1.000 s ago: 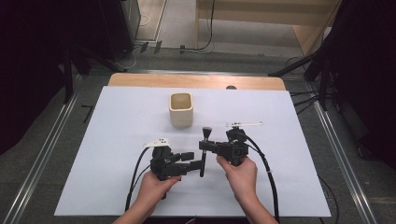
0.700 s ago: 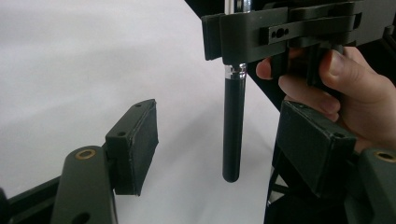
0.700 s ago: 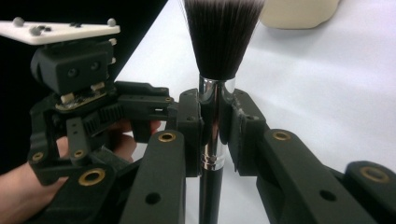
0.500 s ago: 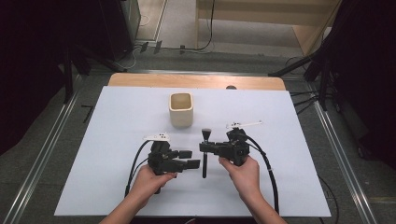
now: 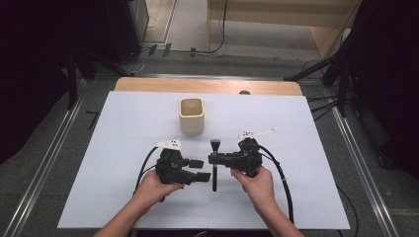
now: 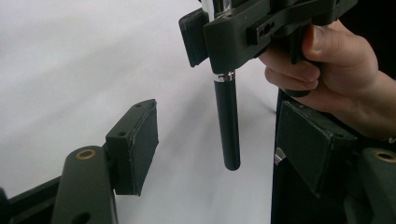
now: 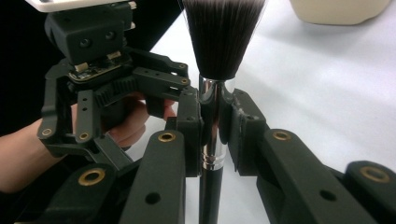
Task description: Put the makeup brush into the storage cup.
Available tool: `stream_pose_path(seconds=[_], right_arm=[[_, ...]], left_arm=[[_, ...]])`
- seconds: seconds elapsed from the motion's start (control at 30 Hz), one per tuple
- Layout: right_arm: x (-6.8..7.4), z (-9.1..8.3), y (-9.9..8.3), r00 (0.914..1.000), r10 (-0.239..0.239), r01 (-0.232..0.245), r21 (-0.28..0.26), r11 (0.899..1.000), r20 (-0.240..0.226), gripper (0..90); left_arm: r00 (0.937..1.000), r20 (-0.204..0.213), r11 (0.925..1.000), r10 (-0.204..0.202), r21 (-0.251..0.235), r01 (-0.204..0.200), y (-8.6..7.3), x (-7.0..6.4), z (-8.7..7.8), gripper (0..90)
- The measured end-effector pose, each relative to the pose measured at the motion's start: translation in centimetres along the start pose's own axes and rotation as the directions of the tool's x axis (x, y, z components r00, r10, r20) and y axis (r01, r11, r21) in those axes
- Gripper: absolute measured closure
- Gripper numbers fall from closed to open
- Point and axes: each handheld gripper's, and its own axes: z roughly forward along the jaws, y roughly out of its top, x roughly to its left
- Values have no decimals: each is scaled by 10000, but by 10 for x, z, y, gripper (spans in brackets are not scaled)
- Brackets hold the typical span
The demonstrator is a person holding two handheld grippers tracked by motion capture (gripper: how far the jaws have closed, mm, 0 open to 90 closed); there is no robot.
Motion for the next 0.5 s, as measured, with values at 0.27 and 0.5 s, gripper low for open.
stream_pose_path(seconds=[0.27, 0.5], right_arm=[[-1, 1, 0, 9979, -35, 30, -74, 10000, -645, 781], [-1, 5, -2, 9921, -135, 127, -65, 9999, -1244, 780]], left_arm=[[9996, 267, 10000, -18, -53, 20, 0, -1, 3, 313], [9987, 503, 9999, 103, 111, -108, -1, -3, 6, 347]])
